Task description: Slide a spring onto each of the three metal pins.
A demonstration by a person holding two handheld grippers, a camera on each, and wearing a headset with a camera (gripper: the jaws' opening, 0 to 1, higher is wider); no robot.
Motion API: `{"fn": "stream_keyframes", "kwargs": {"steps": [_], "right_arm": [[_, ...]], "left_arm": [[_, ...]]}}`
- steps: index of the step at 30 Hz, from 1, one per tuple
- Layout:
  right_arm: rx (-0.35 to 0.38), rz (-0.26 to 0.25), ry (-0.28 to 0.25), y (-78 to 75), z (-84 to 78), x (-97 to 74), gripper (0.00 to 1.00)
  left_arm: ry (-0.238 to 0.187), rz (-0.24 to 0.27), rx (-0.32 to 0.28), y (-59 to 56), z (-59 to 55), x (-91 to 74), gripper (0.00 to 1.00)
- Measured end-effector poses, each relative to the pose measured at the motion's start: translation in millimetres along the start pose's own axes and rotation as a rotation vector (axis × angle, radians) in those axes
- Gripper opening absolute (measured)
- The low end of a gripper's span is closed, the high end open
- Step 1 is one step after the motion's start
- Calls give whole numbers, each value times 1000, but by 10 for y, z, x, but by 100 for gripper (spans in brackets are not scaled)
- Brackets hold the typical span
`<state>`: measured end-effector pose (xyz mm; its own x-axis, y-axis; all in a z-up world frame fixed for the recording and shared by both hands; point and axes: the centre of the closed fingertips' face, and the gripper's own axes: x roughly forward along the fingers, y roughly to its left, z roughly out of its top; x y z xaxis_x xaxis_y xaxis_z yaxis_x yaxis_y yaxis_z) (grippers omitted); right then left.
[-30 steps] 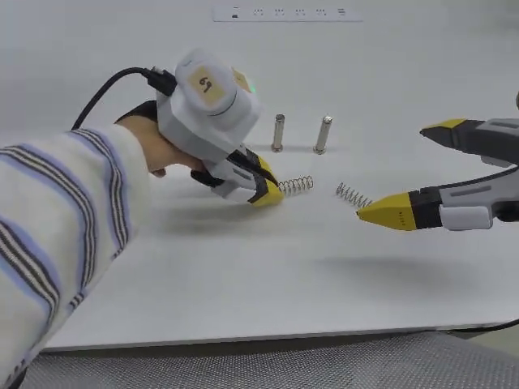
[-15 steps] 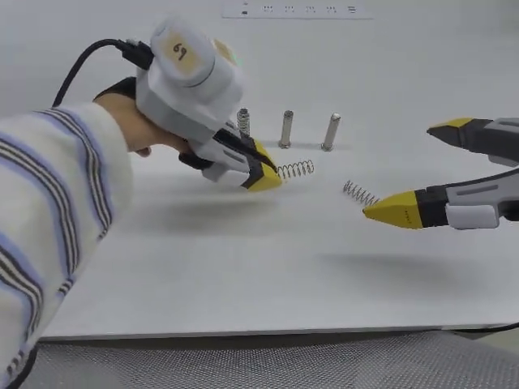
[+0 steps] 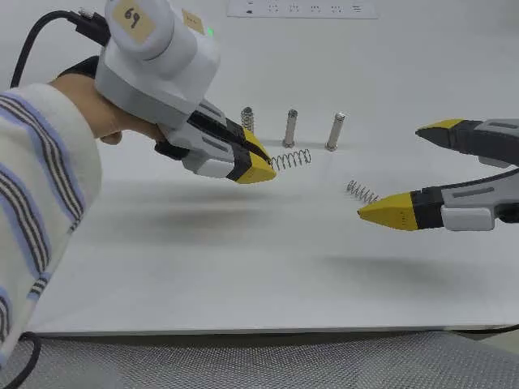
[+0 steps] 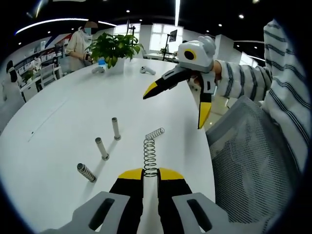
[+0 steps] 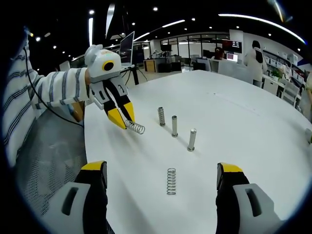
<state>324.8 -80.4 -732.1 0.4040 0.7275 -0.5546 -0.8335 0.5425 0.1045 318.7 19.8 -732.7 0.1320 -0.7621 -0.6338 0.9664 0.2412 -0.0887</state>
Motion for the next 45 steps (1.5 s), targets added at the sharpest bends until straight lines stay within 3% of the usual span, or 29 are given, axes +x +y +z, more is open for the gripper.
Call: {"fn": "stream_keyframes", "kwargs": {"steps": [8,14,21,25,32,36,45], "right_arm": [[-28,84,-4,143,42,55,77],[-54,154,5,262,47,104,67],[-100,220,21,393,71,173,60],[-106,275,19,496,99,206,52],[-155,337,35,640,126,287,42],[-175,374,43,718,133,317,31],[-201,430,56,841,128,368,17]], "left_arm": [[-14,-33,33,-123,51,-50,2],[-2,-55,37,-202,10,-46,2],[1,-54,66,-212,-17,-25,2],[2,-68,62,-236,-25,-18,2],[5,-108,70,-327,-25,19,2],[7,-141,69,-398,-31,33,2],[12,-168,73,-472,-30,66,2]]}}
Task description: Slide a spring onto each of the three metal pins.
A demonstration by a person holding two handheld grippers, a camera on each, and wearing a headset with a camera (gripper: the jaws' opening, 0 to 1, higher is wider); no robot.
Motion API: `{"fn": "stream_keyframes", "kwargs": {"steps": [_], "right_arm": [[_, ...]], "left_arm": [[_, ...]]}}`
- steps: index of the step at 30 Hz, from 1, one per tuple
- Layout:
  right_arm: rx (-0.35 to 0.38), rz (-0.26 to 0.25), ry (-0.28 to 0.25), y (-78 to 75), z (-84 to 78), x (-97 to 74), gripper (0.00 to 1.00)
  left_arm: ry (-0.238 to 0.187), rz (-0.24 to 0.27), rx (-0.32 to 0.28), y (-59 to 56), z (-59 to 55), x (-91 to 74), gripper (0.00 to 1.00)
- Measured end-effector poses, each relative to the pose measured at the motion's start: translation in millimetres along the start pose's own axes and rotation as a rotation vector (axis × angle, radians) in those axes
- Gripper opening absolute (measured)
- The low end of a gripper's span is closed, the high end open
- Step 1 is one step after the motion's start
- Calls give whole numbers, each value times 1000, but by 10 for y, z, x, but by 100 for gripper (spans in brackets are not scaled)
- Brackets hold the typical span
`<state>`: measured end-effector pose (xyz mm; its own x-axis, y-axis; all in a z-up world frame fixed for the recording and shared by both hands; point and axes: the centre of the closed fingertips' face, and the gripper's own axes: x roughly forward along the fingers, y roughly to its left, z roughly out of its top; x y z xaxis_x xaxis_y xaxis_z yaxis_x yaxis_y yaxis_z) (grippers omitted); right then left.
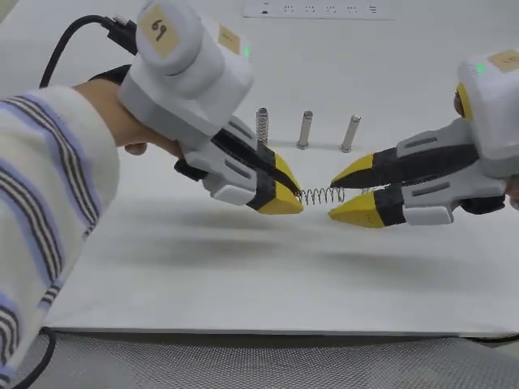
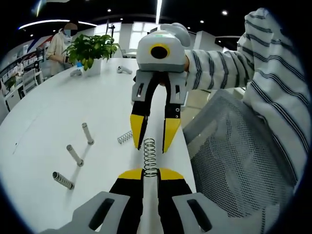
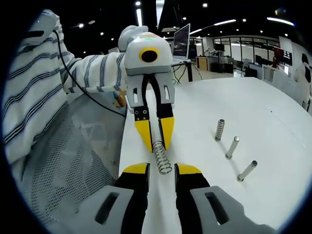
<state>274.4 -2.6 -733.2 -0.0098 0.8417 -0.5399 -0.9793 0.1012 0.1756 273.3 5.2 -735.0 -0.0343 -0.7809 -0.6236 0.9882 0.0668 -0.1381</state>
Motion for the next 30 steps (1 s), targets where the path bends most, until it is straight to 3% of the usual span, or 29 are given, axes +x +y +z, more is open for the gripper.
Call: {"fn": "stream_keyframes", "kwargs": {"steps": [10,15,17,22,24,30], "right_arm": [[25,8,10,10,-5,34,10],[-37,23,57,46,-39,58,10],[-89,24,106,50,-80,61,9],[-80,22,135,22,-103,85,9],[-37,30,149,30,-112,81,8],[-56,43,168,38,-131,86,8]], "left_arm": [[-1,-16,0,-20,-4,22,2],[-2,-24,-6,-29,-23,24,2],[-7,-30,-14,-40,-36,34,2],[-7,-25,-26,-29,-75,52,2],[-12,-19,-29,-23,-84,57,2],[-28,-4,-36,-20,-118,70,2]]}}
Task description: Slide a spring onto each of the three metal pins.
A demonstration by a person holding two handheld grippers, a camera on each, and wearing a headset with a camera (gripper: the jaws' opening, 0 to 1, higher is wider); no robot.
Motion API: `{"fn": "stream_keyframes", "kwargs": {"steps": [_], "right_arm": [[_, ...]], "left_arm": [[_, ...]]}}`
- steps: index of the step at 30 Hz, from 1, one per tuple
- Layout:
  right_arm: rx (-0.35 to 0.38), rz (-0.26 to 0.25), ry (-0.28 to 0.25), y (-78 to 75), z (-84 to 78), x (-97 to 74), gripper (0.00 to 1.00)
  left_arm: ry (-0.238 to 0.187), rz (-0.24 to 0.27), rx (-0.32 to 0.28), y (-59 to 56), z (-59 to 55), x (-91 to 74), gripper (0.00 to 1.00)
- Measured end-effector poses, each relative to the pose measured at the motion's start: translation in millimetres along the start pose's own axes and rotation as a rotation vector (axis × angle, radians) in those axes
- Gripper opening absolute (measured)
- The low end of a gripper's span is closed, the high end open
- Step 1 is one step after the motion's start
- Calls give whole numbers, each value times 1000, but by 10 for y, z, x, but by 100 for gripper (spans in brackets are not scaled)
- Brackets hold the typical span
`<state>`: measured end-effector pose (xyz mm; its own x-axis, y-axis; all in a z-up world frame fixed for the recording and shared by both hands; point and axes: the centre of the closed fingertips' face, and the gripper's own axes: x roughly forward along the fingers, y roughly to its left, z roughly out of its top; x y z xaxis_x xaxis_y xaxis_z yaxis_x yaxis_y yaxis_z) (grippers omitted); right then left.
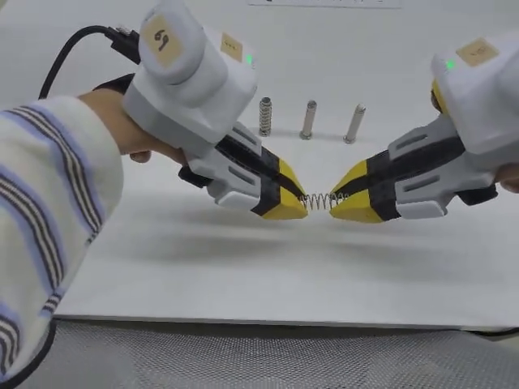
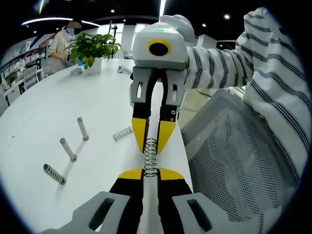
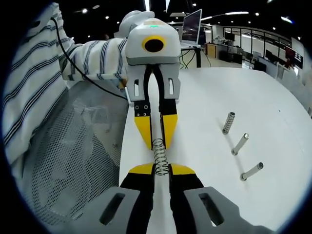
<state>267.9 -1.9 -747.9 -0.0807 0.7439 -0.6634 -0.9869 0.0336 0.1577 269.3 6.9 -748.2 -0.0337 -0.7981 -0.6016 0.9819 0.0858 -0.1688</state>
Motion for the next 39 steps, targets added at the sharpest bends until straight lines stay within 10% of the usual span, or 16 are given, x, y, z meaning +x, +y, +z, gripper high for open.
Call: {"fn": "stream_keyframes", "kwargs": {"steps": [22,39], "right_arm": [[7,46,186,67,-4,-46,7],[16,3,307,64,83,-158,7]], "left_arm": [[-54,43,-28,-71,-47,140,2],[-187,58,1,-55,105,240,2]]}}
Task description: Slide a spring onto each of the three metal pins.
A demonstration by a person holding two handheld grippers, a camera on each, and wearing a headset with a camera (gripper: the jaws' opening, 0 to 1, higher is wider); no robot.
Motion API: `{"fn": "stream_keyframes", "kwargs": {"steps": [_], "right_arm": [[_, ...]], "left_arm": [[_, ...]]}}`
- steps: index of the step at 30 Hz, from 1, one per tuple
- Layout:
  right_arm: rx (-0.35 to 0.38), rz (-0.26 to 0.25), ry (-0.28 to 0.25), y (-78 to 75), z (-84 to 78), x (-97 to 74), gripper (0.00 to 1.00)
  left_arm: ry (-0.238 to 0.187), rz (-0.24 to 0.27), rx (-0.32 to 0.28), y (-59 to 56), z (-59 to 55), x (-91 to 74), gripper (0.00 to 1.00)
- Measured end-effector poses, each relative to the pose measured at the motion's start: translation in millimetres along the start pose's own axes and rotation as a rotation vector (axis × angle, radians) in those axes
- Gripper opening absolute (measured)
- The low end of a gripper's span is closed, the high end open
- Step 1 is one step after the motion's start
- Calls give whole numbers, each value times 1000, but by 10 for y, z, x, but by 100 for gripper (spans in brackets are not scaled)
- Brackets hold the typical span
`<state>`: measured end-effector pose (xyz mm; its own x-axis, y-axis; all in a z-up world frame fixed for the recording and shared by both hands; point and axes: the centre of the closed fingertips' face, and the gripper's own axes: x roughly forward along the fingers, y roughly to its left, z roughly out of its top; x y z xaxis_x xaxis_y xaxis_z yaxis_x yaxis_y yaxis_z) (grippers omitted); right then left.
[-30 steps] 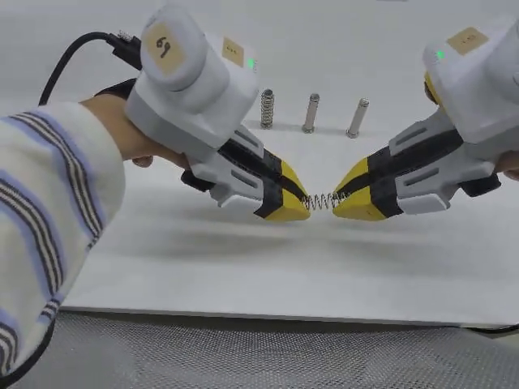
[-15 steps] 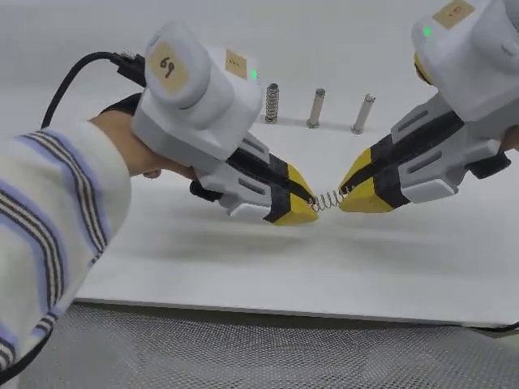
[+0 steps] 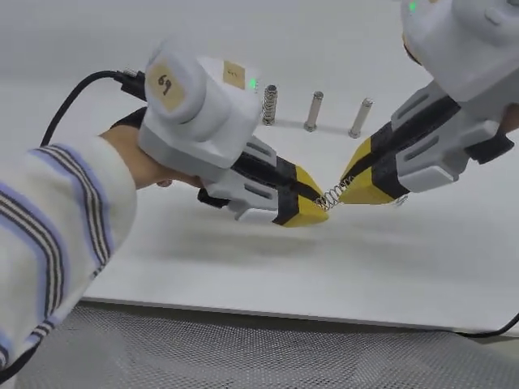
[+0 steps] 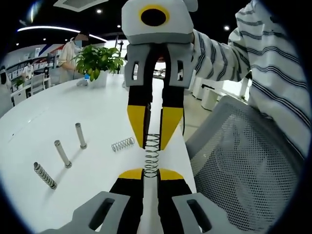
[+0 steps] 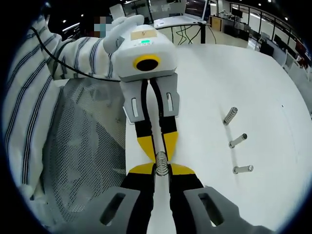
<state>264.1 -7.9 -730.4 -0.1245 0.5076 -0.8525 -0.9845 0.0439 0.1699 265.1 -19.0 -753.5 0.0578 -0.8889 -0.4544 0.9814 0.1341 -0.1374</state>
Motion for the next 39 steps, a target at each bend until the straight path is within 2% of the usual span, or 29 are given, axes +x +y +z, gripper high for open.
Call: {"fn": "stream_keyframes", "kwargs": {"steps": [3,9,11,17,23,28,39], "right_arm": [[1,-3,12,6,14,-11,7],[-48,2,29,28,83,-35,7],[-79,6,37,32,89,-34,7],[-111,3,62,37,128,-38,7],[-117,6,73,26,130,-79,8],[-193,-3,71,24,168,-134,8],[-240,7,97,40,160,-118,9]], "left_arm": [[-23,-4,-10,-8,24,-8,2],[-54,-25,-7,-59,67,-25,2],[-57,-26,-4,-65,72,-27,2],[-63,-28,1,-70,94,-19,2],[-81,-28,2,-64,135,-26,2],[-105,-21,-11,-32,199,-51,2],[-103,-20,-7,-38,217,-62,2]]}}
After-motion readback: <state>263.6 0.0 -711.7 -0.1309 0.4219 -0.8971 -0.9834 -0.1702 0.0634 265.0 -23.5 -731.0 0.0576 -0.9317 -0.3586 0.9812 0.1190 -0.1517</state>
